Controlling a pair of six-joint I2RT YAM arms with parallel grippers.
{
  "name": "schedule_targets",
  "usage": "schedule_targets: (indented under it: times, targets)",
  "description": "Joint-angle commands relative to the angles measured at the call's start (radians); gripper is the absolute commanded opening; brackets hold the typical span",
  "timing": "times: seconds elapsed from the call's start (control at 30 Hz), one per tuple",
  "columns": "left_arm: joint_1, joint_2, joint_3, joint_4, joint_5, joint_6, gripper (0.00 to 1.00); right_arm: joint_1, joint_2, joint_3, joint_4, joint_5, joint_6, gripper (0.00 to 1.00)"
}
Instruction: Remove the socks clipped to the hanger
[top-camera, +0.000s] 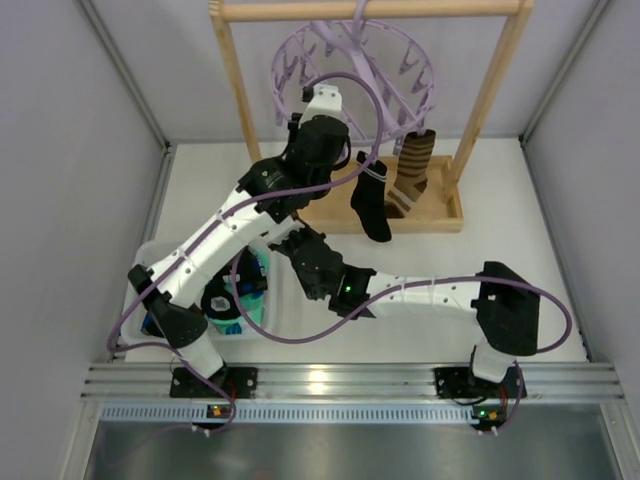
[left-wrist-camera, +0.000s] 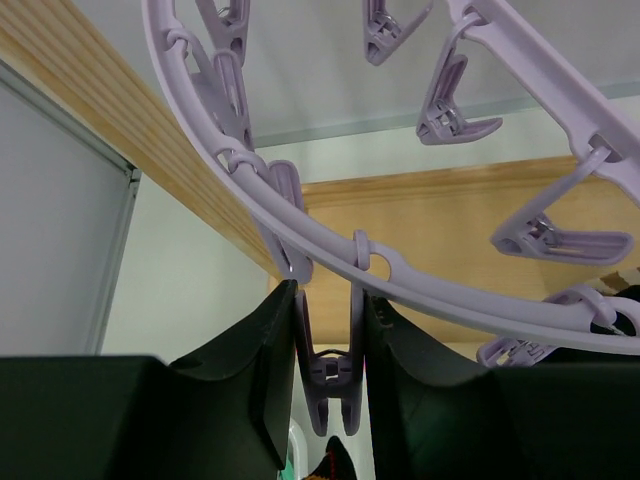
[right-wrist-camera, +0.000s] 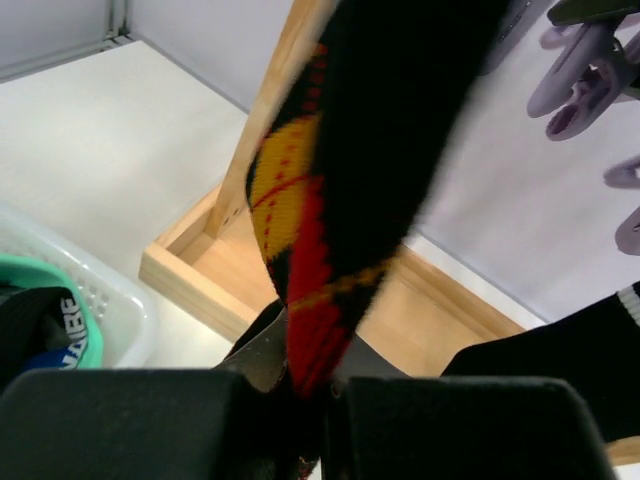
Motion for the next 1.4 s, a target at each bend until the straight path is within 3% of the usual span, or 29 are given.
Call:
schedule_targets:
  times: [0.0,0.17,0.27,0.37,0.47,0.73,0.87,1.07,1.37]
  targets:
    - [0.007,-0.001,0.028,0.030,0.000,-0.003,0.15,0.025,-0.060,-0.022,0.031,-0.015,0.028,0.00]
    - [0.008,-0.012,0.026,0.028,0.006,-0.005,0.00,0.030,-0.109,-0.121,0.058,-0.004,0.076,0.00]
    - [0.008,-0.024,0.019,0.028,0.016,-0.009,0.00,0.028,-0.155,-0.193,0.067,0.002,0.120,0.00]
    - [0.007,-0.047,-0.001,0.028,0.058,-0.025,0.27,0.028,-0.210,-0.259,0.063,-0.005,0.157,0.00]
    - [0.007,-0.092,-0.042,0.027,0.089,-0.052,0.62,0.019,-0.282,-0.331,0.046,-0.025,0.211,0.00]
    - [0.007,-0.329,-0.214,0.022,0.087,-0.132,0.98,-0.060,-0.436,-0.450,-0.026,-0.276,0.401,0.00]
    - [0.007,-0.492,-0.352,0.021,0.073,-0.164,0.98,-0.156,-0.445,-0.459,-0.005,-0.514,0.473,0.00]
    - [0.007,-0.739,-0.478,0.016,0.133,-0.206,0.98,-0.182,-0.377,-0.347,0.032,-0.726,0.542,0.00]
    - [0.007,-0.952,-0.555,0.010,0.211,-0.216,0.98,-0.134,-0.022,-0.048,0.133,-0.975,0.594,0.00]
